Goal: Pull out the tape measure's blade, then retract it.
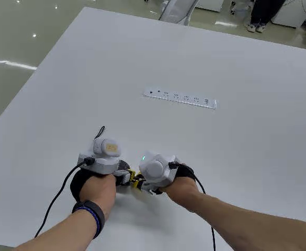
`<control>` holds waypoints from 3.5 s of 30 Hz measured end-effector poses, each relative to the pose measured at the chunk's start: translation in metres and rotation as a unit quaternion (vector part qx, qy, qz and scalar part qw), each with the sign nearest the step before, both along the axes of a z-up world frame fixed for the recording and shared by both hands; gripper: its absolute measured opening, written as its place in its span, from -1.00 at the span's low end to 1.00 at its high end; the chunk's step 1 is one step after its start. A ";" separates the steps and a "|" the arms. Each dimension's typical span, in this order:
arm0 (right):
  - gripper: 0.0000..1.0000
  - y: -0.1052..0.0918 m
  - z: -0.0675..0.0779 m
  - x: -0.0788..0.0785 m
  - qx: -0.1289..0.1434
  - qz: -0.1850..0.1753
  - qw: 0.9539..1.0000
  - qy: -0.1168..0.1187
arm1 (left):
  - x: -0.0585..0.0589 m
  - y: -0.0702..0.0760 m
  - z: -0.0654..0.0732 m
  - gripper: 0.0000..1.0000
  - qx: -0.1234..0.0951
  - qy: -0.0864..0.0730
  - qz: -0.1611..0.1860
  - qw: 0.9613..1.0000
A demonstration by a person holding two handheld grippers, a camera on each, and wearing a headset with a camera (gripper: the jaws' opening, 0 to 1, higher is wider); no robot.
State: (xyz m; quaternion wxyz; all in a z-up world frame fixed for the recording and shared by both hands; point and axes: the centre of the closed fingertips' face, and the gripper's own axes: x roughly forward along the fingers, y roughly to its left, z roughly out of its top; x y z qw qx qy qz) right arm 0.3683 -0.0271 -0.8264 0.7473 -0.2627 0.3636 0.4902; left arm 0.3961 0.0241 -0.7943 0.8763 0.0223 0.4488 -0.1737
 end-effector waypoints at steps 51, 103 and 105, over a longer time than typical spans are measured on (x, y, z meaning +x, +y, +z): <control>-0.75 -0.053 0.001 -0.015 -0.026 -0.007 1.000 0.002 | -0.001 -0.001 -0.001 0.20 0.003 0.006 0.003 1.000; -0.74 -0.117 0.003 -0.038 -0.036 -0.049 0.998 0.001 | -0.013 -0.001 0.006 0.22 -0.011 0.015 0.015 1.000; -0.74 -0.119 0.003 -0.038 -0.036 -0.049 0.998 0.001 | -0.013 -0.001 0.006 0.22 -0.012 0.017 0.017 1.000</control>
